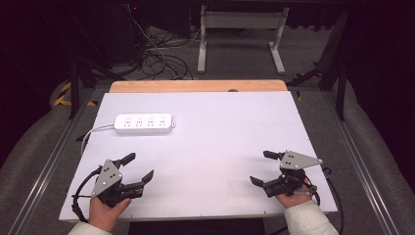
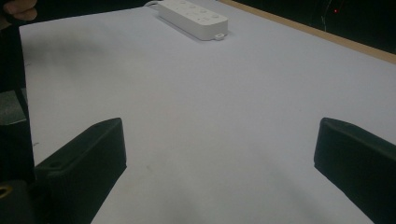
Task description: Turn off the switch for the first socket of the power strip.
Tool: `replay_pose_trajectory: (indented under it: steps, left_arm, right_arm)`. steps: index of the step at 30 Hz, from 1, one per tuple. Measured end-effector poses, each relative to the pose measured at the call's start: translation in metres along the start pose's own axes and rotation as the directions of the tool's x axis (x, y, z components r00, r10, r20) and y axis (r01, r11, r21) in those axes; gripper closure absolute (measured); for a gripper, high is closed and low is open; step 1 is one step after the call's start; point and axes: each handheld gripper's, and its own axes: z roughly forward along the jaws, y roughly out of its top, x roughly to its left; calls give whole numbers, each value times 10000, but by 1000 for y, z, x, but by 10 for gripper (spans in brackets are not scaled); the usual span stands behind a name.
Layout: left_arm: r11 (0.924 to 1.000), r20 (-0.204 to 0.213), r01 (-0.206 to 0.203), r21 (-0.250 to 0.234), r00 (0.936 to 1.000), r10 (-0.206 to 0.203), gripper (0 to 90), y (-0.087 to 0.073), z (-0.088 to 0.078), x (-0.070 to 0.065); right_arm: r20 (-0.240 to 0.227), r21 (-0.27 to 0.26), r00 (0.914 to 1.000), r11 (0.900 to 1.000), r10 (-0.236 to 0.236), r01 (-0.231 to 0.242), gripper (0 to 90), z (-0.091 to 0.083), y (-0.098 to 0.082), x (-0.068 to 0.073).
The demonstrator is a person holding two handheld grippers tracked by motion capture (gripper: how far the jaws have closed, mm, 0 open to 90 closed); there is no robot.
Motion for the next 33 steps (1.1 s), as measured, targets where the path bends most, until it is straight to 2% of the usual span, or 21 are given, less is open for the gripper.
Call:
replay_pose_trajectory:
  steps: [7,15,21,23,26,30,33]
  left_arm:
    - [9999,33,55,102,10000,-56,216,1,-1,0]
    - [9991,-69,-211,357,9997,214,229,3,-2,-2]
    - [9995,110,126,288,9999,-129,234,4,-4,0]
    - [9991,297,411,146,9987,-415,233,6,-5,3]
    - [9991,284,378,171,9989,-383,233,6,-5,3]
    - [9992,76,84,384,9999,-87,235,8,-5,1]
    - [9987,227,86,505,9997,-98,230,11,-4,2]
  right_arm:
    - [23,64,10000,10000,-28,27,34,0,0,0]
    - [-94,136,9999,9999,-65,66,37,2,0,0]
    - [-133,175,9999,9998,-62,64,38,2,0,1]
    - [-129,154,9999,9999,-75,77,43,2,0,1]
    - [-117,115,9999,9999,-77,79,48,1,0,1]
    - [-119,116,9999,9999,-76,77,50,1,0,1]
    - [-123,116,9999,9999,-65,67,50,1,0,1]
